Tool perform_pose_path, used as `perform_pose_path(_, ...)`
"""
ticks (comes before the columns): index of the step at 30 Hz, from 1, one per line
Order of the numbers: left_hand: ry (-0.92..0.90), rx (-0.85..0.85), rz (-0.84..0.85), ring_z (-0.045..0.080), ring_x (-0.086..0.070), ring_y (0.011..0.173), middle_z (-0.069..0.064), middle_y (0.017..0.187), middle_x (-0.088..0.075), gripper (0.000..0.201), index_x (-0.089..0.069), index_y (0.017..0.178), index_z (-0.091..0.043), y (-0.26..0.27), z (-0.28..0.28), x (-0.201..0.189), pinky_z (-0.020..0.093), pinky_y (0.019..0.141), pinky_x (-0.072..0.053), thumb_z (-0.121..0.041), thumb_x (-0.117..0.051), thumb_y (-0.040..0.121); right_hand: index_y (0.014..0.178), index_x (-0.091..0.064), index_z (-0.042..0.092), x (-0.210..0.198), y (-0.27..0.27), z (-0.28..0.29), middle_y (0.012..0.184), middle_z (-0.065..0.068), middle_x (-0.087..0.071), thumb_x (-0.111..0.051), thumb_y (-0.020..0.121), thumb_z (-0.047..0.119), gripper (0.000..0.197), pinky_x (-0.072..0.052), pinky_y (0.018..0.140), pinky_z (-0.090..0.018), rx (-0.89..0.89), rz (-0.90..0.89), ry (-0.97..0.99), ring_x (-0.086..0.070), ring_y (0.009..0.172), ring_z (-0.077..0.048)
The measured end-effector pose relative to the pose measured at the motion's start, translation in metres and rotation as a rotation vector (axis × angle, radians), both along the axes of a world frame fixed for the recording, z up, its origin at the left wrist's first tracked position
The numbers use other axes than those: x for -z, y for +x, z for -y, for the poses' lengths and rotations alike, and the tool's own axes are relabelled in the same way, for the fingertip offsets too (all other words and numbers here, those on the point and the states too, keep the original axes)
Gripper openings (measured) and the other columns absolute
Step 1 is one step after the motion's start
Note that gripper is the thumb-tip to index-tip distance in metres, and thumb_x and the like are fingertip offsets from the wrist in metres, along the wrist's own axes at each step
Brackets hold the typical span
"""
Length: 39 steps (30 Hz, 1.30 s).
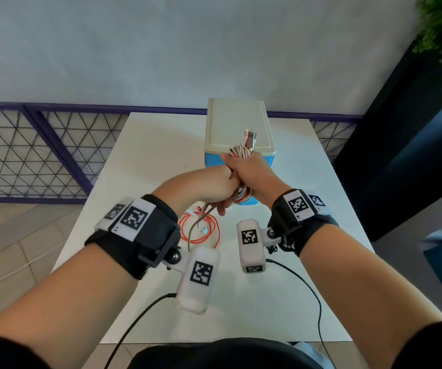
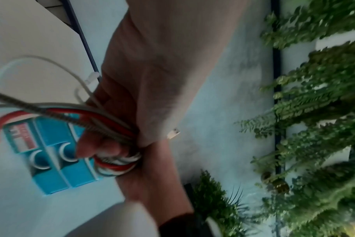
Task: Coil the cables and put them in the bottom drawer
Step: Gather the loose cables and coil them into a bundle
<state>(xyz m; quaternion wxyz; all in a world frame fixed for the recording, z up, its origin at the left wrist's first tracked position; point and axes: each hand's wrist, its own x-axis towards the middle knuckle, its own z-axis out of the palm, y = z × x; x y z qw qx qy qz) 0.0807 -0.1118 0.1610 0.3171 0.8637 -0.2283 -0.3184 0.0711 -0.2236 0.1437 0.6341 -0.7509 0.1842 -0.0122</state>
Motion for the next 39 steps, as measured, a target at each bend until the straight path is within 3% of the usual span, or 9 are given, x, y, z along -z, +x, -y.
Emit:
perform_pose_path(3, -0.004, 0.122, -0.166, 0.024, -0.064, 0.062, 0.012, 0.072, -0.059, 0.029, -0.047, 0.093, 0.002, 0.002, -0.006, -0.007, 0.034, 0.069, -0.055, -0.019, -0.029, 0.102, 0.068, -0.059, 0.014, 0.002, -0.003, -0.006, 0.065, -0.004, -0.063, -0.066, 0.087, 0.026, 0.024, -0.054, 0.067, -0.035, -0.005, -0.021, 0.088, -0.063, 0.065, -0.022)
perform_pose_path(7, 0.114, 0.274, -0.181, 0.003, -0.061, 0.058, 0.004, 0.079, -0.062, 0.037, -0.054, 0.073, -0.009, -0.005, -0.014, -0.013, 0.011, 0.062, -0.05, -0.02, -0.033, 0.102, 0.079, -0.056, 0.01, 0.001, 0.0, -0.008, 0.065, -0.005, -0.062, -0.062, 0.092, 0.02, 0.018, -0.057, 0.057, -0.032, 0.055, 0.027, 0.241, -0.066, 0.058, -0.016)
perform_pose_path(13, 0.086, 0.271, -0.104, 0.013, -0.058, 0.095, 0.0, 0.102, -0.065, 0.044, -0.065, 0.103, -0.007, -0.007, -0.023, 0.005, 0.016, 0.083, -0.043, -0.038, -0.033, 0.1, 0.091, -0.054, 0.011, -0.004, 0.001, -0.008, 0.091, -0.013, -0.072, -0.058, 0.095, 0.023, 0.013, -0.058, 0.081, -0.042, 0.063, 0.045, 0.456, -0.072, 0.084, -0.024)
perform_pose_path(17, -0.139, 0.197, -0.173, -0.006, -0.057, 0.067, -0.015, 0.076, -0.065, 0.042, -0.063, 0.084, -0.015, -0.014, -0.032, 0.027, 0.007, 0.067, -0.041, -0.042, -0.034, 0.098, 0.071, -0.05, 0.013, -0.007, 0.003, 0.001, 0.052, 0.0, -0.057, -0.058, 0.095, 0.024, 0.027, -0.052, 0.059, -0.035, 0.153, 0.061, 0.606, -0.059, 0.047, -0.015)
perform_pose_path(21, -0.367, 0.12, -0.236, 0.001, -0.06, 0.061, 0.0, 0.067, -0.056, 0.047, -0.057, 0.073, -0.007, -0.018, -0.037, 0.032, 0.008, 0.064, -0.044, -0.039, -0.033, 0.099, 0.074, -0.043, 0.017, -0.013, 0.007, 0.008, 0.048, 0.005, -0.044, -0.058, 0.094, 0.021, 0.025, -0.046, 0.045, -0.024, 0.218, 0.086, 0.676, -0.048, 0.039, -0.01)
perform_pose_path(24, -0.409, 0.113, -0.239, 0.013, -0.06, 0.062, 0.001, 0.061, -0.048, 0.049, -0.052, 0.067, -0.017, -0.016, -0.038, 0.021, 0.015, 0.066, -0.046, -0.043, -0.024, 0.099, 0.073, -0.042, 0.018, -0.019, 0.008, 0.011, 0.046, 0.005, -0.041, -0.057, 0.095, 0.019, 0.026, -0.045, 0.043, -0.022, 0.222, 0.086, 0.736, -0.045, 0.038, -0.009)
perform_pose_path(27, -0.357, 0.146, -0.237, 0.012, -0.055, 0.053, 0.001, 0.057, -0.045, 0.06, -0.049, 0.063, -0.018, -0.013, -0.039, 0.015, 0.015, 0.049, -0.037, -0.049, -0.012, 0.098, 0.072, -0.043, 0.017, -0.024, 0.01, 0.018, 0.046, 0.005, -0.041, -0.058, 0.095, 0.019, 0.027, -0.045, 0.043, -0.022, 0.238, 0.102, 0.77, -0.045, 0.037, -0.009)
perform_pose_path(31, -0.367, 0.095, -0.387, 0.011, -0.032, 0.042, -0.005, 0.05, -0.029, 0.059, -0.044, 0.065, -0.015, -0.011, -0.049, 0.021, 0.02, 0.044, -0.031, -0.064, -0.019, 0.088, 0.073, -0.044, 0.016, -0.036, 0.014, 0.033, 0.046, 0.005, -0.042, -0.059, 0.094, 0.019, 0.026, -0.044, 0.043, -0.022, 0.246, 0.108, 0.79, -0.045, 0.038, -0.009)
perform_pose_path(39, -0.256, 0.12, -0.238, 0.014, -0.036, 0.055, -0.006, 0.058, -0.038, 0.057, -0.049, 0.071, -0.019, 0.011, -0.046, 0.019, 0.03, 0.059, -0.031, -0.063, -0.017, 0.089, 0.074, -0.044, 0.019, -0.045, 0.024, 0.036, 0.048, 0.005, -0.041, -0.06, 0.093, 0.019, 0.024, -0.045, 0.047, -0.024, 0.104, 0.091, 0.65, -0.047, 0.04, -0.01)
